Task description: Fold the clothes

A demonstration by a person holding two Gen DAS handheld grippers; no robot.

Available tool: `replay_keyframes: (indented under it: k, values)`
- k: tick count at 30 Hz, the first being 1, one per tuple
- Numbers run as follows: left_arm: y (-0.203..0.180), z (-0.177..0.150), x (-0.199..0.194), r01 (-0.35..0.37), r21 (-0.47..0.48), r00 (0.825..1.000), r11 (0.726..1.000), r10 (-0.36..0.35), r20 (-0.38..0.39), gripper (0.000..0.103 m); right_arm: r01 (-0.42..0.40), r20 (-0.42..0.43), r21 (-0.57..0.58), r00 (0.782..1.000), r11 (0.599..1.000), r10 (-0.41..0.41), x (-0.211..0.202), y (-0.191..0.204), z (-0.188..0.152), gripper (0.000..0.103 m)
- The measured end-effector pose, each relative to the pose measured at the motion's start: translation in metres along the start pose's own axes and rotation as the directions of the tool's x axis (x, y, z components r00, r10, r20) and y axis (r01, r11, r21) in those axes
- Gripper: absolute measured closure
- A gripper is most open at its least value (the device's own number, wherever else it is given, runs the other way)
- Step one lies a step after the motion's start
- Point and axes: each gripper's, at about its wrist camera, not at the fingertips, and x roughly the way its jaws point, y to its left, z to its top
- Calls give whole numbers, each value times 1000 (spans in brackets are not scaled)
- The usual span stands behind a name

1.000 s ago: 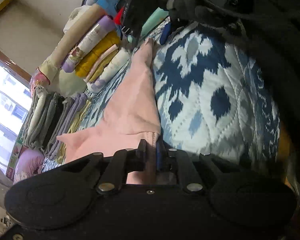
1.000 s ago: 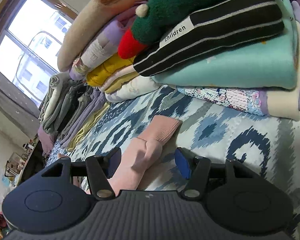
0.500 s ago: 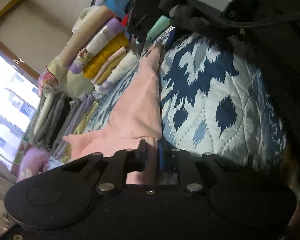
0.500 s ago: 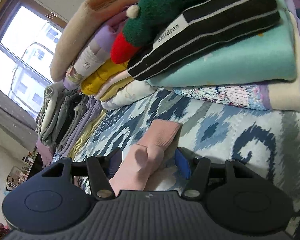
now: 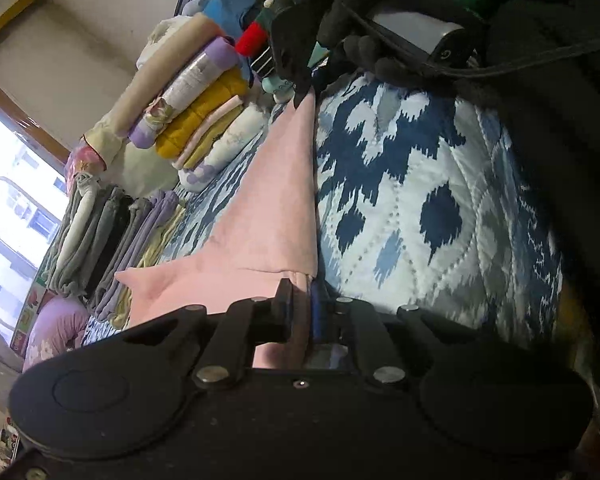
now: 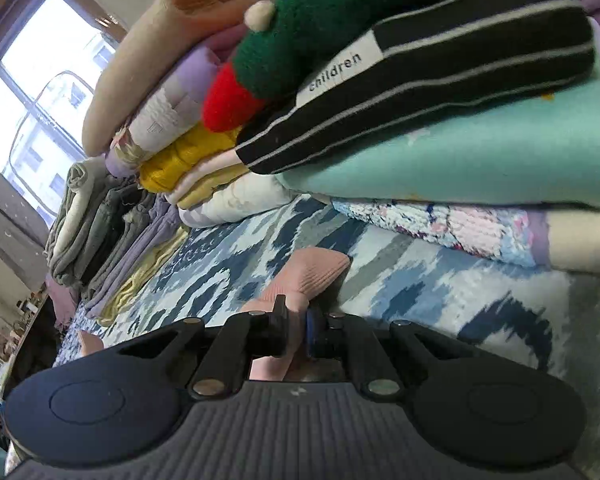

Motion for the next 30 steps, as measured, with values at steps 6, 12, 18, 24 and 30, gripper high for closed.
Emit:
replay_keyframes:
  k: [6,12,18,24,30]
  values:
    - [2,-1,0,18,-27,1000,999,-18,1,97,43,12,-24,999,999,-42,-3,6,-1,89]
    - [36,-2,-18,146,-175,989,974,-143,29,92,76,195,-128,980,989,-50,-49,24,-5,46]
    - [76,-16,-24,239,-388,971,890,-224,85,92,-228,9,-340,969,913,245,-57,61,-30,57]
    - [79,-39,0,245,-507,960,826,-278,10,92,-109,-192,-653,981,750,-25,-21,100,-79,66]
    - [113,-46,-10,230,-598,965,768,-259,38,73,-191,-136,-588,981,786,137,-35,115,-68,65]
